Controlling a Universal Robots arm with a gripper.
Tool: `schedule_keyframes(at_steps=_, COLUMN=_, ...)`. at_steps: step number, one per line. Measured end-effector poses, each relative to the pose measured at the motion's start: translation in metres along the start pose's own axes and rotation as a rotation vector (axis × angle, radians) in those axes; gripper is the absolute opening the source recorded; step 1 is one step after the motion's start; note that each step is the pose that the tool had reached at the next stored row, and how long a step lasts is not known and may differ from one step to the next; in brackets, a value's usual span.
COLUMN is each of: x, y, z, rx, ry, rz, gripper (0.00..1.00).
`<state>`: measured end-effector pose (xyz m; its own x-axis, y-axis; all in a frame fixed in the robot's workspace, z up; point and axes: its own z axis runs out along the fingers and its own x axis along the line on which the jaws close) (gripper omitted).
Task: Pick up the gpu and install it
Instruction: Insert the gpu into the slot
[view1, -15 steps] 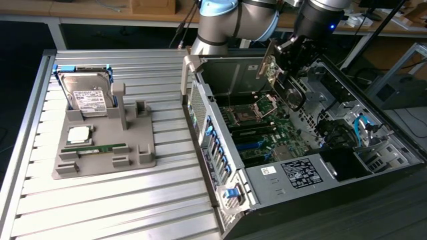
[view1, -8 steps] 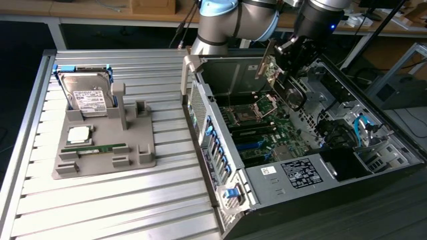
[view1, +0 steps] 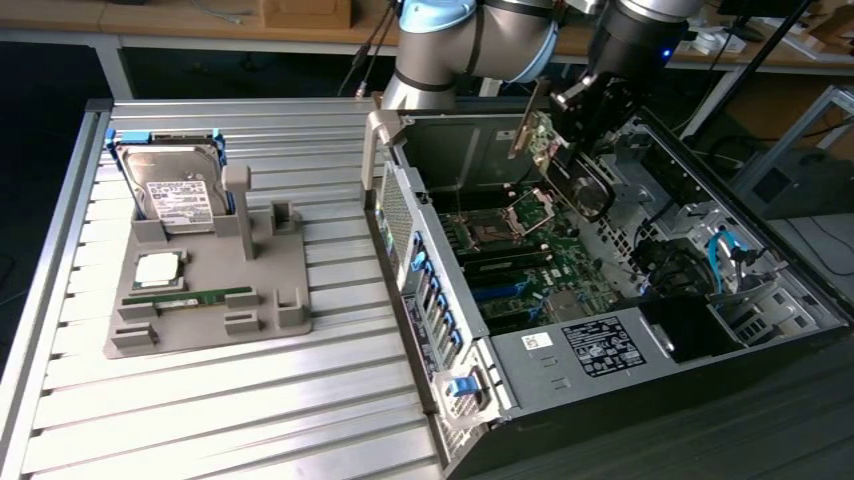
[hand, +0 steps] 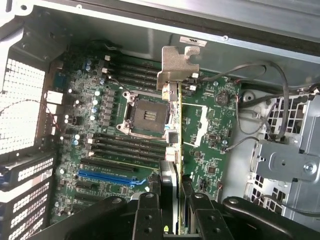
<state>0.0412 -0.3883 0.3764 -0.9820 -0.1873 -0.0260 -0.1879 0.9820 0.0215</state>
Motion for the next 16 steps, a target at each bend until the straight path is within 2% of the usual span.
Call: schedule_keyframes(at_steps=16, x=0.0000, y=0.0000, z=0.0000, rx=-0.0015, ry=0.0013, rz=-0.061, gripper=0.27)
